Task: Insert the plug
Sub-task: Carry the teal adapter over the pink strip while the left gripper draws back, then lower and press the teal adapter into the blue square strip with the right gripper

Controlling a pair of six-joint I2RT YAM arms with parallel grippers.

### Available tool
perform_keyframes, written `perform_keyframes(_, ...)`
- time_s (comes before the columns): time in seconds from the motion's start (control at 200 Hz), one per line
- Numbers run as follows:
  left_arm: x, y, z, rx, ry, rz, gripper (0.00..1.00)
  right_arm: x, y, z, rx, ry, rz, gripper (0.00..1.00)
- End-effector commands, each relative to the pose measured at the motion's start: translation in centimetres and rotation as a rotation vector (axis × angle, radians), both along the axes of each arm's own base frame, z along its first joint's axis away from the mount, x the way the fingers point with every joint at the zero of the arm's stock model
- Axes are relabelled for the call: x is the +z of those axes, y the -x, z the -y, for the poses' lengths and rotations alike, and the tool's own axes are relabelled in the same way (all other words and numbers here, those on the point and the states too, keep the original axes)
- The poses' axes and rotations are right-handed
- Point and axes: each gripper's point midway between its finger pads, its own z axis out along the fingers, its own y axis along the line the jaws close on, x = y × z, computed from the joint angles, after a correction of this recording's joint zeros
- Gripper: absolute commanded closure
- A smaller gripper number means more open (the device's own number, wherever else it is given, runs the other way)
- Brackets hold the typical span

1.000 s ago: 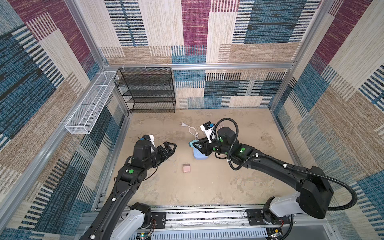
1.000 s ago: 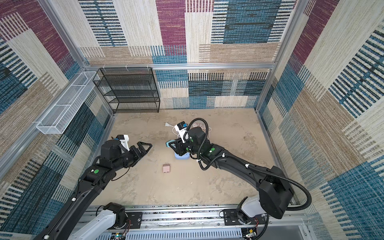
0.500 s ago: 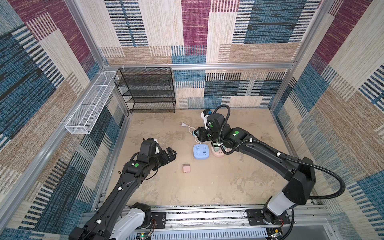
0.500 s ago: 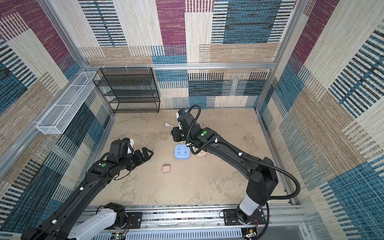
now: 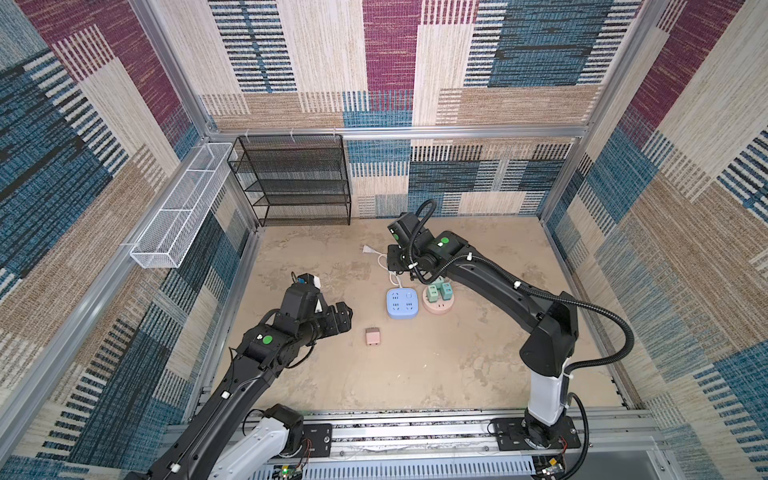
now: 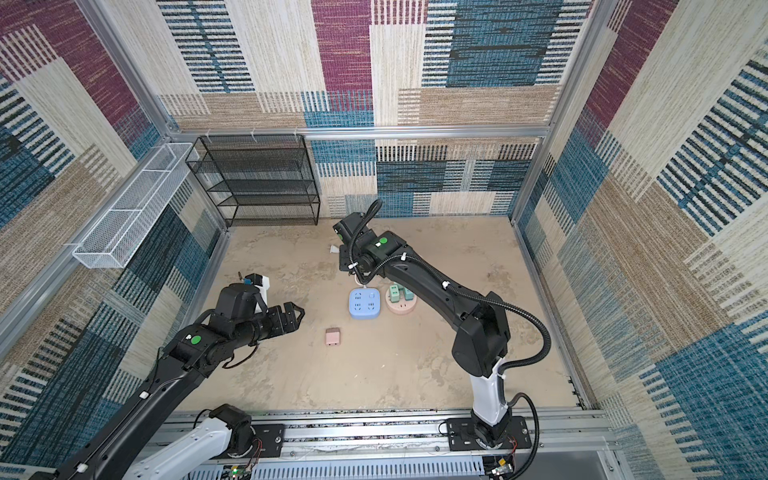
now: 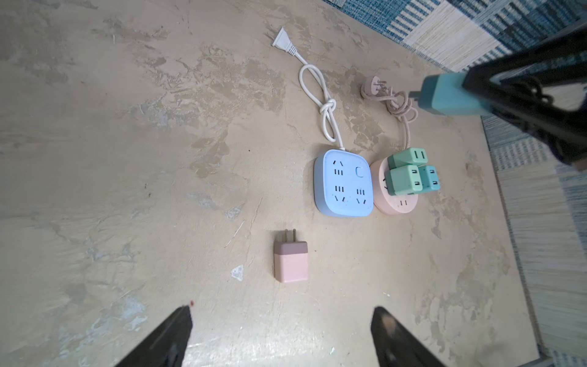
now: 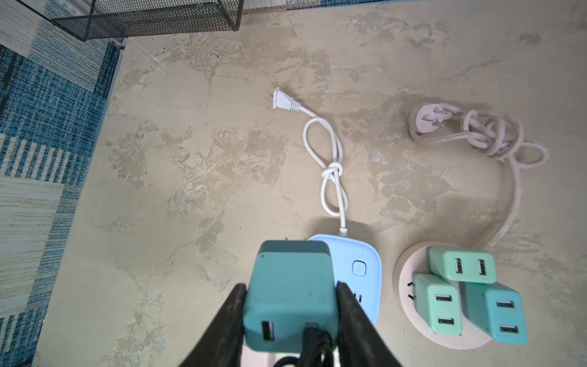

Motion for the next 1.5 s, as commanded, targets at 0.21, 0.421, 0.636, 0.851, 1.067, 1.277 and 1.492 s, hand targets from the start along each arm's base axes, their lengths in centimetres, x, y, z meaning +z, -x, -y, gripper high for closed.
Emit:
perform_keyframes(0.21,-1.9,0.3,-0.7,0.021,-0.111,-0.029,0.07,-4.0,-1.1,1.1,-0.079,0.157,-0.08,1.0)
perform_keyframes(0.421,-1.7,0.5,-0.7,0.025,-0.086,-0.003,0.07,-5.7,-0.7,-0.5,-0.047,0.092,-0.137,1.0)
perform_keyframes(0.636,-1.8,0.5,-0.7,0.024,-0.087,0.0,0.07,-7.0,-0.1,-1.2,-0.004,0.082,-0.171,1.0)
perform_keyframes(0.851,-2.1,0.5,-0.5,0.021,-0.085,-0.012,0.08,-8.2,0.1,-0.7,-0.03,0.097,-0.19,1.0)
perform_keyframes(1.067,-2.2,0.4,-0.5,0.019,-0.083,-0.012,0.08,-9.2,0.6,-0.8,-0.021,0.095,-0.22,1.0)
perform_keyframes(1.277,-2.3,0.4,-0.4,0.017,-0.078,-0.013,0.08,-9.9,0.8,-0.1,-0.057,0.119,-0.238,1.0)
perform_keyframes(1.492,-2.8,0.4,-0.2,0.012,-0.074,-0.024,0.08,-10.4,1.1,0.7,-0.091,0.141,-0.253,1.0)
